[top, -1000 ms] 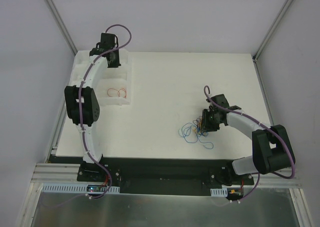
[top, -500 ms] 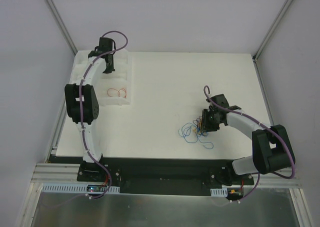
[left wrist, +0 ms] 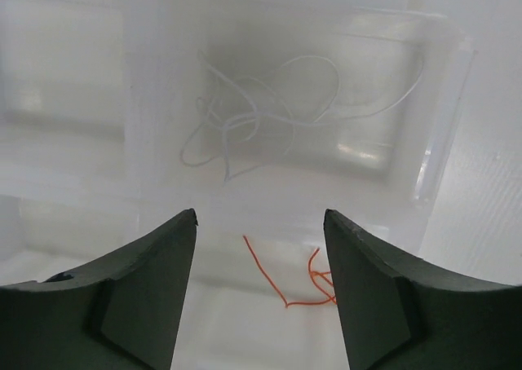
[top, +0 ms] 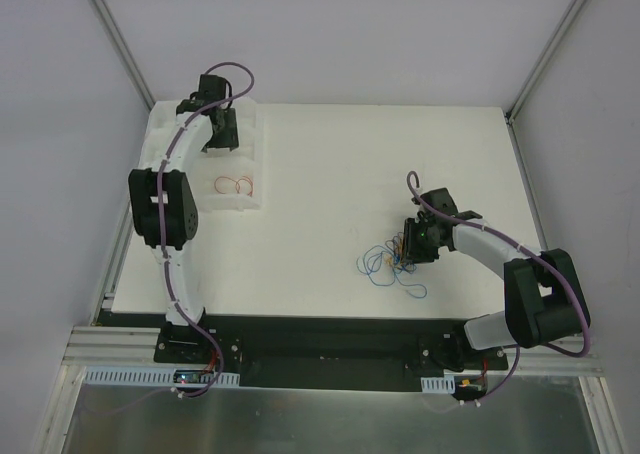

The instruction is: Untangle the cables

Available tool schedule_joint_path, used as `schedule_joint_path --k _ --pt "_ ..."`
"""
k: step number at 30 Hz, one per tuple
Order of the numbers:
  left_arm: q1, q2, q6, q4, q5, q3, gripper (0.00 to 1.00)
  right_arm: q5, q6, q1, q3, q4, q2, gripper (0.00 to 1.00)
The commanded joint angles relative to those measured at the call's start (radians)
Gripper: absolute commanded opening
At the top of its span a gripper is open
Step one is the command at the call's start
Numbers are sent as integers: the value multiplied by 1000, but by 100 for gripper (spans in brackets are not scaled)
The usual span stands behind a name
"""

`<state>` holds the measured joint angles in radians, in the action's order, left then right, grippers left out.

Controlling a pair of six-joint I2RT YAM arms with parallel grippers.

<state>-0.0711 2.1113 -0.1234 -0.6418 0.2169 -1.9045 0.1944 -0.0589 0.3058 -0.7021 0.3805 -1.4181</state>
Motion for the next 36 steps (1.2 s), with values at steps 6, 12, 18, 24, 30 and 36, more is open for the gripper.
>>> schedule_joint_path --k 6,12,18,24,30,36 --pt "1 -420 -97 -65 -94 175 73 -59 18 33 -8 66 -35 31" --pt "-67 -654 -257 -61 -424 450 62 -3 -24 179 -72 29 -74 13" --pt "-366 -760 -334 58 -595 737 63 27 -42 282 -319 112 -101 4" --pt "-585 -755 -426 249 -662 883 66 5 -9 244 -357 229 -39 33" --pt "-653 -656 -316 268 -665 831 67 48 -2 211 -108 117 50 53" --pt "-659 -502 -194 211 -636 690 65 59 33 158 -45 115 134 56"
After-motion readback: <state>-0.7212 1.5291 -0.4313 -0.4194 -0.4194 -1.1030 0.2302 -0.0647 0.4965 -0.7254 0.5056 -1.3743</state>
